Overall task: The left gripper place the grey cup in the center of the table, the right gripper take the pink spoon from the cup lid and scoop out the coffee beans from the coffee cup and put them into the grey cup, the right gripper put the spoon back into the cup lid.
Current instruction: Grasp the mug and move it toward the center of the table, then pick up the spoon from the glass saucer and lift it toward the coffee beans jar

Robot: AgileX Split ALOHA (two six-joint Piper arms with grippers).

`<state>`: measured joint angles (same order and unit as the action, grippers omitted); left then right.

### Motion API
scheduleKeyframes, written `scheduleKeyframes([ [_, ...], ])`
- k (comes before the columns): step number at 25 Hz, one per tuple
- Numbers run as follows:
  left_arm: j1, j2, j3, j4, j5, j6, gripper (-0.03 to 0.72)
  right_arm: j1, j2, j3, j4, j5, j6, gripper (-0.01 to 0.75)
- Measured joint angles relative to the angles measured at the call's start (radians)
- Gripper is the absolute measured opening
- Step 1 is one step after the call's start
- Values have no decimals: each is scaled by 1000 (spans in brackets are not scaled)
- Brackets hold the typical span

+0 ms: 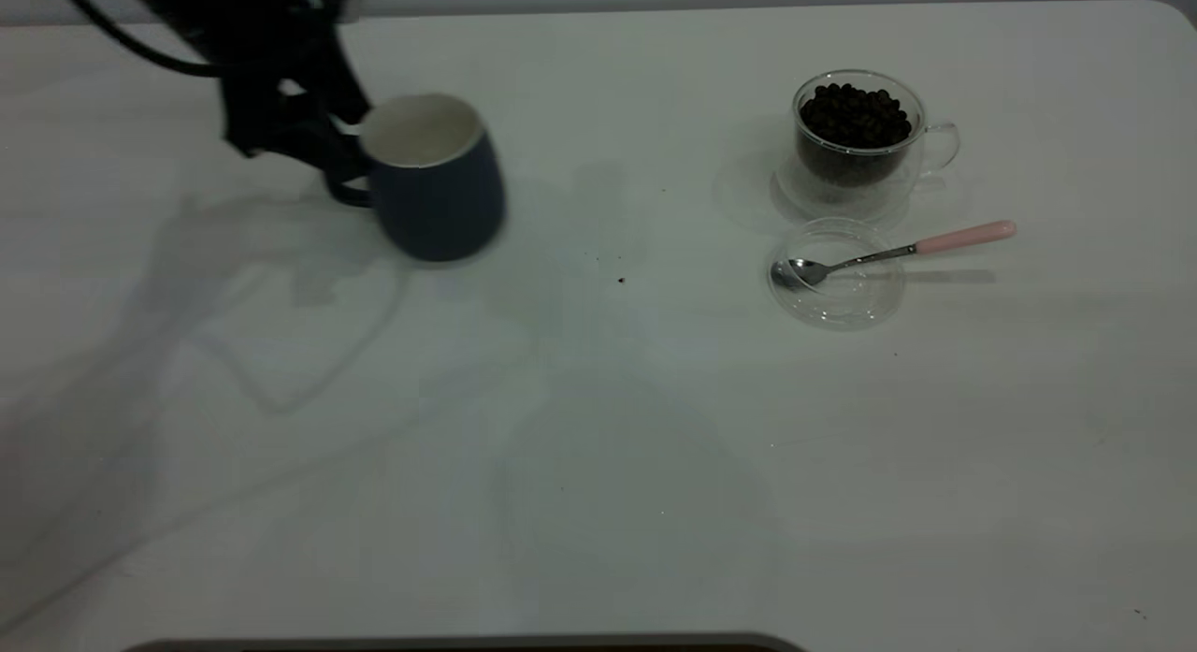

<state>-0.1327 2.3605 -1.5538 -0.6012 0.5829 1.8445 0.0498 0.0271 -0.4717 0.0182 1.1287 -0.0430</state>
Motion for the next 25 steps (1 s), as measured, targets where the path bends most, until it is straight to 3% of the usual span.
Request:
scheduleKeyframes([
  [6,-91,2,0,-3,-45,-38,567,0,0,0,0,0,0,531],
  [11,-106,4,0,29,-56,-112,567,0,0,0,0,0,0,531],
  [18,-101,-80,0,335,94,-408,567,0,0,0,0,0,0,531],
  [25,-100,-287,0,368,244,-578,567,0,0,0,0,0,0,531],
])
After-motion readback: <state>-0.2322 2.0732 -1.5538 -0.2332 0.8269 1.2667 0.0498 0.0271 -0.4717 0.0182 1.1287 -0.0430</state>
